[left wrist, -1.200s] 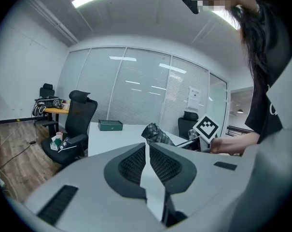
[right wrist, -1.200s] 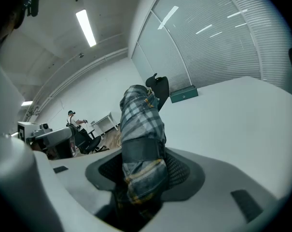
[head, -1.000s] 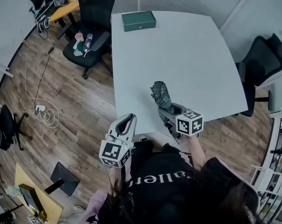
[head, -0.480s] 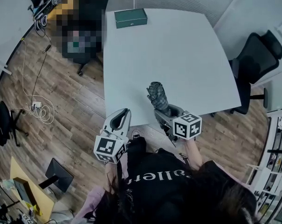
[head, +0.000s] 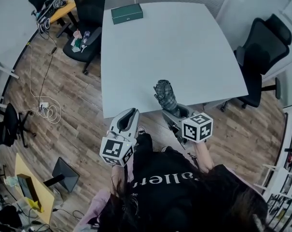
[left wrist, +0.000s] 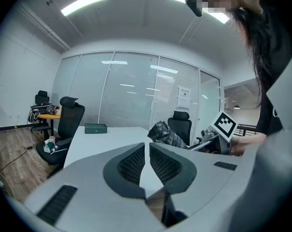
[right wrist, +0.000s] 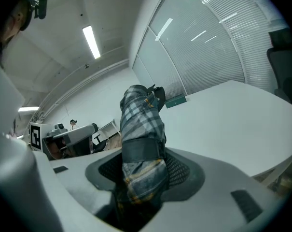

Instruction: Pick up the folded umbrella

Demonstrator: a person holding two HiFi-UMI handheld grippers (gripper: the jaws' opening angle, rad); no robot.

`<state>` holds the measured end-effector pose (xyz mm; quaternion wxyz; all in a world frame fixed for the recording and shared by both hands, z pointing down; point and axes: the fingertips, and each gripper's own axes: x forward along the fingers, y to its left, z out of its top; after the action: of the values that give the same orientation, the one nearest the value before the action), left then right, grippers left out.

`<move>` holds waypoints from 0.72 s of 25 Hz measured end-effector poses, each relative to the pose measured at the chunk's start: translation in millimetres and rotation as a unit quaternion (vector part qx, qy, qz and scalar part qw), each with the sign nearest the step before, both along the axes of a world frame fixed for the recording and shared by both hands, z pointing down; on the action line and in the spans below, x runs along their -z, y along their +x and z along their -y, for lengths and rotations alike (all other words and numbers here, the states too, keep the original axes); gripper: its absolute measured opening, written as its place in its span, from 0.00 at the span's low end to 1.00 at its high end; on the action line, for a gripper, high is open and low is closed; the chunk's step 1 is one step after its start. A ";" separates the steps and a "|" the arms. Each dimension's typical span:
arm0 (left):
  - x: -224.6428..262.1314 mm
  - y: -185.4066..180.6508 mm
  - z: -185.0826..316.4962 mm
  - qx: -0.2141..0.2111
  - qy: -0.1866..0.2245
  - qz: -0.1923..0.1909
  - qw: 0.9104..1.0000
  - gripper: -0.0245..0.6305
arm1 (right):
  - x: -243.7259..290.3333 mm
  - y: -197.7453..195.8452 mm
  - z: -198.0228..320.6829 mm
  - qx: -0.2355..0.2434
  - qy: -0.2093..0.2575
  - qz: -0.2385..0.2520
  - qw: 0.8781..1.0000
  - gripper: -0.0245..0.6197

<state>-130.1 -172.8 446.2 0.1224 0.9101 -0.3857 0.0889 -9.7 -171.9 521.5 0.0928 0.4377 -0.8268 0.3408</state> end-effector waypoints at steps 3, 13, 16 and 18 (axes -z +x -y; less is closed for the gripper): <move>-0.2 13.4 -26.3 -0.001 0.000 0.006 1.000 0.10 | -0.9 9.8 -24.1 0.001 0.001 0.004 1.000 0.39; -6.2 38.2 -109.8 -0.001 -0.003 0.015 1.000 0.10 | 1.2 27.9 -97.5 -0.001 0.007 0.023 1.000 0.39; -8.2 42.0 -128.4 -0.002 -0.003 0.016 1.000 0.10 | 2.9 30.2 -115.3 -0.002 0.009 0.031 0.999 0.39; -8.4 44.6 -137.4 -0.003 -0.002 0.017 1.000 0.10 | 3.6 31.2 -124.6 -0.001 0.011 0.035 0.999 0.39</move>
<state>-85.5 -35.4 454.6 0.1172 0.9093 -0.3850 0.1058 21.6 -47.4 517.9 0.0587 0.4273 -0.8327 0.3472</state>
